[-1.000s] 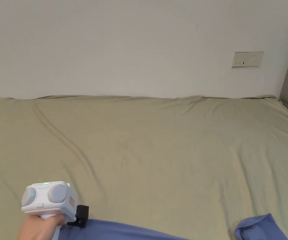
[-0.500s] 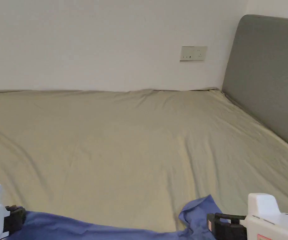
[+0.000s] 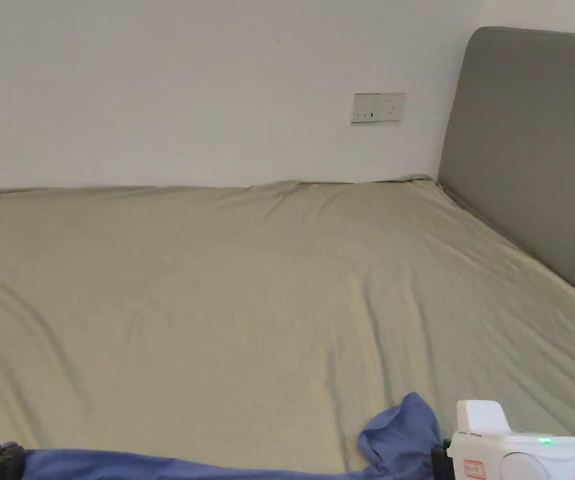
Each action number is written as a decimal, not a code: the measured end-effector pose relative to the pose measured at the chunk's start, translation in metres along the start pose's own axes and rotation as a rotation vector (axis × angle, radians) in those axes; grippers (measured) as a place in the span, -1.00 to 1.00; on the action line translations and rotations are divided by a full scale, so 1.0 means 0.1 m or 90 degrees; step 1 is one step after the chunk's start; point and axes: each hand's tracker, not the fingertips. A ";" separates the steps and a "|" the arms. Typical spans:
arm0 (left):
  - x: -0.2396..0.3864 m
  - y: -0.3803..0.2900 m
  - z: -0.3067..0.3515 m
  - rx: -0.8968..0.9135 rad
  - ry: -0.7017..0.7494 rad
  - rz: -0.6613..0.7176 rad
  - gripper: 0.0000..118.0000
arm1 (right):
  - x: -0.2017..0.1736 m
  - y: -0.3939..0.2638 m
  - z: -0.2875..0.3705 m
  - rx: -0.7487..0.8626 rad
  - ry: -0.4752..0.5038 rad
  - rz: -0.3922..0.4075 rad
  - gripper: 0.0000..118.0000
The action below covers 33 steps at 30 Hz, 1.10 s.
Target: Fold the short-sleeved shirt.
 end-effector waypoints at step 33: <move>0.72 1.02 3.56 0.787 0.091 0.014 -0.97 | -0.61 0.99 4.51 0.873 0.082 -0.052 -0.95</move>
